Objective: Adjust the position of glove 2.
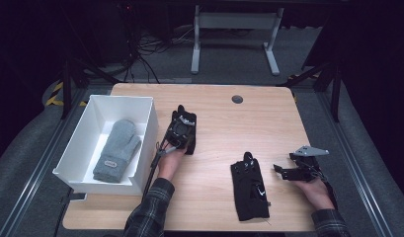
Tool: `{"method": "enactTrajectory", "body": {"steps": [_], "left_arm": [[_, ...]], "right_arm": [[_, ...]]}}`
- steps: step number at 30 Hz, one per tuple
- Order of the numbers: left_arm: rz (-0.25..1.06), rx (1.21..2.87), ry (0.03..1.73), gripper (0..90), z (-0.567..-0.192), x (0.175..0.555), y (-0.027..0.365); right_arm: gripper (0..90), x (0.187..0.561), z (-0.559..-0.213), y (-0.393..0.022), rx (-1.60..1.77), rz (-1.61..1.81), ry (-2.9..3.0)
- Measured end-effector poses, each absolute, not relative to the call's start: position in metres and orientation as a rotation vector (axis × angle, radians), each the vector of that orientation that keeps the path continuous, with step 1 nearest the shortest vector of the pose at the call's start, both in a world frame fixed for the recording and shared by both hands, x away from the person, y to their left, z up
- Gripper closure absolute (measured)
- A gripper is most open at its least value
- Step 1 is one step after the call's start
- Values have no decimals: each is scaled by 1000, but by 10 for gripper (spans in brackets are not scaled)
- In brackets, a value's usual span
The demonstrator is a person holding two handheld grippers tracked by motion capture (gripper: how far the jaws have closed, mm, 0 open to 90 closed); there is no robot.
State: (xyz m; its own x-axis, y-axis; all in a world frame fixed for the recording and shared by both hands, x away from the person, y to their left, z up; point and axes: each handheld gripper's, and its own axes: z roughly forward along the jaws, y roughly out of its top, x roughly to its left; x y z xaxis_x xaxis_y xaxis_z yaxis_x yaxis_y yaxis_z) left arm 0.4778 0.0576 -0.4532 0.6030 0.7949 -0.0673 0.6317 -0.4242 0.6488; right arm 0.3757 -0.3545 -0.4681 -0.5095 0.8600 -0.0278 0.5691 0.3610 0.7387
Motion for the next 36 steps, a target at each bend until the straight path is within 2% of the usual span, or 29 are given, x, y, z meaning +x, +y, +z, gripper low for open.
{"method": "enactTrajectory", "body": {"steps": [6, 13, 22, 31, 36], "left_arm": [[246, 2207, 1036, 900, -453, 470, 38], [245, 2209, 1012, 900, -448, 469, 35], [327, 2128, 1113, 900, -433, 486, 66], [357, 2105, 1206, 900, -444, 499, 82], [345, 2168, 1197, 900, -455, 500, 79]], "right_arm": [[151, 376, -468, -355, 1245, 957, 2216], [151, 376, -468, -355, 1244, 957, 2216], [151, 376, -468, -354, 1245, 956, 2215], [151, 376, -468, -355, 1245, 955, 2215], [151, 376, -468, -355, 1245, 955, 2215]]}}
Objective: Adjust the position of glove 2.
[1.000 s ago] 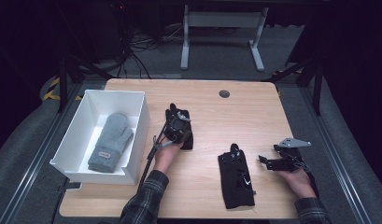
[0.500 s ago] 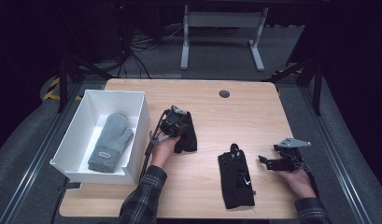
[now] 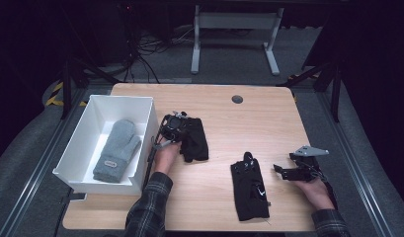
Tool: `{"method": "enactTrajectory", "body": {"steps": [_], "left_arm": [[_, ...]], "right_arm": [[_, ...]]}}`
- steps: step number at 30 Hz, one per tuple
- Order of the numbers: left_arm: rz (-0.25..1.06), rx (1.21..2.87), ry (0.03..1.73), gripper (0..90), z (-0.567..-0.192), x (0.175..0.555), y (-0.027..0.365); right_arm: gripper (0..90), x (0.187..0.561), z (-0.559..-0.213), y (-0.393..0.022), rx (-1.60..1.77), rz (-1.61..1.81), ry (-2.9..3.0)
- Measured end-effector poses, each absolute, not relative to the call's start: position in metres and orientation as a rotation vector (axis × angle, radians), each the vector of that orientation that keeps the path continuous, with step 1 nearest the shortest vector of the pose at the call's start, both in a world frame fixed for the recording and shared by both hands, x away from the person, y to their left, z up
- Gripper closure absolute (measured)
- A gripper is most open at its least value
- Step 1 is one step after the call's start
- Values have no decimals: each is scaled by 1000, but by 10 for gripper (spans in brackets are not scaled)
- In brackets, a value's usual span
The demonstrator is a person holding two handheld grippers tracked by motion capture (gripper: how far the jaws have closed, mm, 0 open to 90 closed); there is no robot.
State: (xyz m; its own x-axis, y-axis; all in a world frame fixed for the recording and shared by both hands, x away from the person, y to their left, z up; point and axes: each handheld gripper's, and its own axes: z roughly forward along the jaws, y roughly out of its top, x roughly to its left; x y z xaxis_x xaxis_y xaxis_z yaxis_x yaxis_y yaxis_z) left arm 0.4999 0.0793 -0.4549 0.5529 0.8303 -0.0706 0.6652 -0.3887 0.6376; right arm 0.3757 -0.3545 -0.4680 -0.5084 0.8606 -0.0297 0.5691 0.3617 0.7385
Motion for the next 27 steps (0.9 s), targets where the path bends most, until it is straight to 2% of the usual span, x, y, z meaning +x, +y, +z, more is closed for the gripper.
{"method": "enactTrajectory", "body": {"steps": [13, 27], "left_arm": [[275, 2234, 1025, 900, -456, 472, 62], [136, 2303, 842, 900, -456, 431, 54]], "right_arm": [[151, 376, -468, -355, 1246, 958, 2216], [151, 376, -468, -354, 1248, 957, 2215]]}}
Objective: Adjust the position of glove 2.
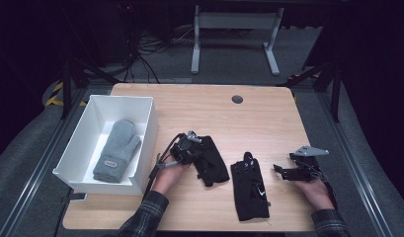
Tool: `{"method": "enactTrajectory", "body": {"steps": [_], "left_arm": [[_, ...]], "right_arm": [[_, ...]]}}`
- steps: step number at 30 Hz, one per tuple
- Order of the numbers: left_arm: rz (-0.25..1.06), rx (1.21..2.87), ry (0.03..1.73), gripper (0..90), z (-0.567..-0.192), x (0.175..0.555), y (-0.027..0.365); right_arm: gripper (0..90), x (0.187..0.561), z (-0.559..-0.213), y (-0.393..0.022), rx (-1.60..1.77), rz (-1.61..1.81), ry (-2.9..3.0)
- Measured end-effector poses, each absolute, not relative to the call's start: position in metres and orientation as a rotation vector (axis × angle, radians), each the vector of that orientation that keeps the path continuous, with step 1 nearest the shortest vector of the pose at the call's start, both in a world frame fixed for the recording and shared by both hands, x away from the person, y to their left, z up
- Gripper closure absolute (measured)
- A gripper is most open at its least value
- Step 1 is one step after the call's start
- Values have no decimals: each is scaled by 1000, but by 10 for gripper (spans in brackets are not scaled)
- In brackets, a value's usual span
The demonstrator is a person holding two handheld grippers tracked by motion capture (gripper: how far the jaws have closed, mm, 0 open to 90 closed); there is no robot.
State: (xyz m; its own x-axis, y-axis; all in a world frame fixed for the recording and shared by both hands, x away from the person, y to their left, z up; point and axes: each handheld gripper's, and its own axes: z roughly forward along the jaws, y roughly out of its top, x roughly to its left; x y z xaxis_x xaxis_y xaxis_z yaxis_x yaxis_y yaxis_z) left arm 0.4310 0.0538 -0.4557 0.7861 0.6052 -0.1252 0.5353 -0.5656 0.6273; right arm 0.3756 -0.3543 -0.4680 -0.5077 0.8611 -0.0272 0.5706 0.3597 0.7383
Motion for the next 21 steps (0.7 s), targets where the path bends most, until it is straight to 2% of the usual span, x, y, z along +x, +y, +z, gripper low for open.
{"method": "enactTrajectory", "body": {"steps": [13, 21], "left_arm": [[-17, 2355, 674, 900, -456, 386, 53], [-58, 2375, 589, 900, -457, 369, 49]], "right_arm": [[150, 375, -468, -354, 1250, 954, 2213], [150, 375, -468, -354, 1252, 953, 2211]]}}
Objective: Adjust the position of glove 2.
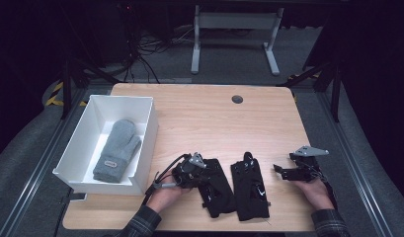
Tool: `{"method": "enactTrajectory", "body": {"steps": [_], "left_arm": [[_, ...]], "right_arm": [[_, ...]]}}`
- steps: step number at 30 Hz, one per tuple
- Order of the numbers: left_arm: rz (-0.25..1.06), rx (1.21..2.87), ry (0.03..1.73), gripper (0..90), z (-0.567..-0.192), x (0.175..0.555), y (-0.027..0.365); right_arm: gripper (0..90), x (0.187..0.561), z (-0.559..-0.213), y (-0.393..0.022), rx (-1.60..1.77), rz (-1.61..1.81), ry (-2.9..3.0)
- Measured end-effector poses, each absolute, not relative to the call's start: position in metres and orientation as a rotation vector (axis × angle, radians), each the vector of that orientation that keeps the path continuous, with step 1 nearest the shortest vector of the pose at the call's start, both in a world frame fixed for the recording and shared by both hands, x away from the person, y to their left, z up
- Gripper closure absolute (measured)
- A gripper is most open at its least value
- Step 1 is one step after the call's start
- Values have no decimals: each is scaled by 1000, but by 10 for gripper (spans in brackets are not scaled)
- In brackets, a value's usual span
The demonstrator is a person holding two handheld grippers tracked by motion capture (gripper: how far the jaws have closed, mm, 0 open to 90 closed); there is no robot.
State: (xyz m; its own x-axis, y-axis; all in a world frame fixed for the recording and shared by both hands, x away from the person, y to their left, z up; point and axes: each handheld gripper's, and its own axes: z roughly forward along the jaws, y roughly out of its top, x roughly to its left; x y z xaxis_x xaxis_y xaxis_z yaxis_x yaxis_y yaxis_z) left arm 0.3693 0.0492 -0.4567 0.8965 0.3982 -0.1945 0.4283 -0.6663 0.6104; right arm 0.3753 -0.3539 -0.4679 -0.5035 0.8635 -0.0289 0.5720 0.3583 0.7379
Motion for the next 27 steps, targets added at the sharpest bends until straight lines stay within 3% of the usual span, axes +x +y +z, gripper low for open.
{"method": "enactTrajectory", "body": {"steps": [10, 21, 23, 24, 27], "left_arm": [[32, 2324, 700, 899, -447, 378, 62], [41, 2342, 668, 898, -450, 398, 32], [57, 2331, 673, 874, -449, 397, 30], [71, 2330, 677, 783, -448, 396, 31], [69, 2314, 708, 717, -443, 388, 39]], "right_arm": [[150, 375, -468, -354, 1250, 952, 2212], [149, 375, -468, -354, 1251, 953, 2212], [149, 375, -468, -354, 1250, 952, 2212], [150, 375, -468, -354, 1250, 952, 2212], [149, 375, -468, -354, 1250, 953, 2212]]}}
